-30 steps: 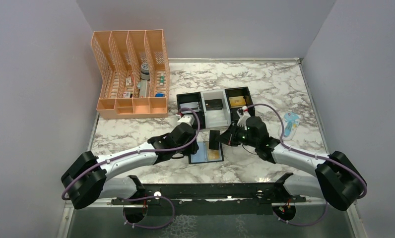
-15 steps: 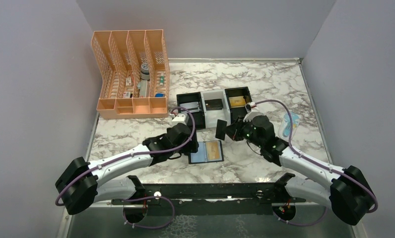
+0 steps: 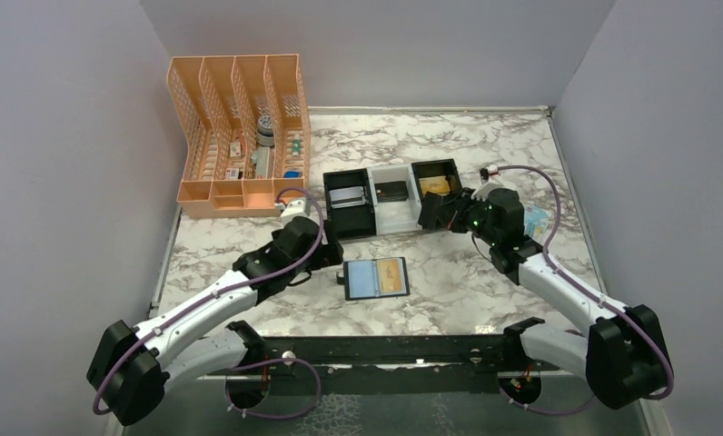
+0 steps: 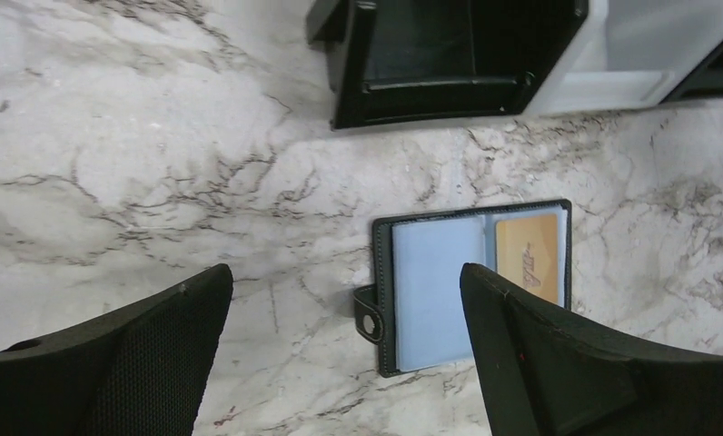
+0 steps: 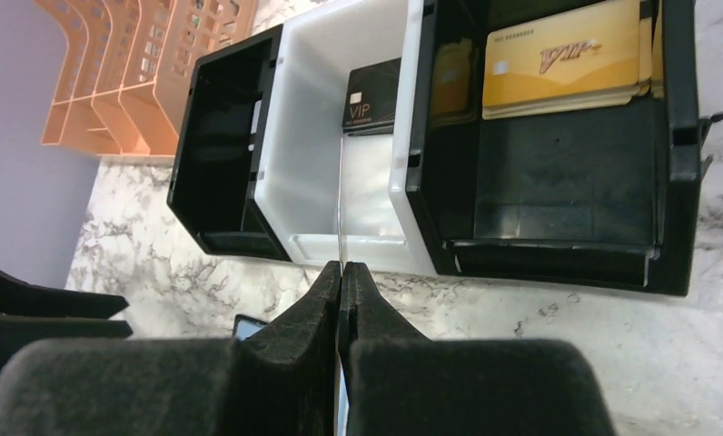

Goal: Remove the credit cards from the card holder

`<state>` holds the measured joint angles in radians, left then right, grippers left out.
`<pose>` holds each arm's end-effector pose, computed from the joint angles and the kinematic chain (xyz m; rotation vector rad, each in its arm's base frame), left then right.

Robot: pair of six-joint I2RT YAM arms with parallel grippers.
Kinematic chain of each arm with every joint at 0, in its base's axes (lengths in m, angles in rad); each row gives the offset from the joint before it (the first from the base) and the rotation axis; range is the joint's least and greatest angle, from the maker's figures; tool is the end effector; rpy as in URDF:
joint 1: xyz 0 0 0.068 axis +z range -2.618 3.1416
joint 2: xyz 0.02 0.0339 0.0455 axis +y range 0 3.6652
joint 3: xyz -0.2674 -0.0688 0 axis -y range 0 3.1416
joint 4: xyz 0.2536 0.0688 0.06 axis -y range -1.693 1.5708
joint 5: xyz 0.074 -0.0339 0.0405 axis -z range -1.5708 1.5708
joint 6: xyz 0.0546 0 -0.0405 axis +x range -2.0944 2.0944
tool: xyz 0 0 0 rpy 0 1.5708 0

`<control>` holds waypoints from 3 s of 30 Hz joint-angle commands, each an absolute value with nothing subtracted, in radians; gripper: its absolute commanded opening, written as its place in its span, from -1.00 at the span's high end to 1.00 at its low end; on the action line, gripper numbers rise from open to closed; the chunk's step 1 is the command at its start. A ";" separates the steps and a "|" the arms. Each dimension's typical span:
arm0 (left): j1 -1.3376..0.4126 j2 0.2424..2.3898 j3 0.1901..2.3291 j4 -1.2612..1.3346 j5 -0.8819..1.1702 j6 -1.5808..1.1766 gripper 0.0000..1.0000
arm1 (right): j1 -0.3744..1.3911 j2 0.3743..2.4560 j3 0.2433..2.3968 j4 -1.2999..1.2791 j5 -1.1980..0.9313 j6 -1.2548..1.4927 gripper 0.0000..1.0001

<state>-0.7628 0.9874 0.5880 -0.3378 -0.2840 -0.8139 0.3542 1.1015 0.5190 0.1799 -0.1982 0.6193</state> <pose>0.1720 -0.1432 0.2084 -0.2059 2.3131 -0.4941 0.2412 0.1007 0.2126 0.1378 2.0557 0.8163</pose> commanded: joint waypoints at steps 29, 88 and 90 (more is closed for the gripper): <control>-0.635 0.930 0.561 -0.388 -0.204 -0.769 -0.99 | 0.532 1.440 0.841 0.296 -0.171 -0.403 0.98; -0.635 0.907 0.583 -0.415 -0.184 -0.756 -0.99 | 0.550 1.936 1.201 -0.009 -0.193 -0.993 0.96; -0.635 0.907 0.582 -0.416 -0.185 -0.756 -0.99 | 0.554 1.946 1.220 -0.032 -0.193 -0.981 0.92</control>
<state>-0.6407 0.9127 0.5663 -0.4019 -0.2050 -0.7681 0.5453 1.9087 1.1759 0.0376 -0.1776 -0.9646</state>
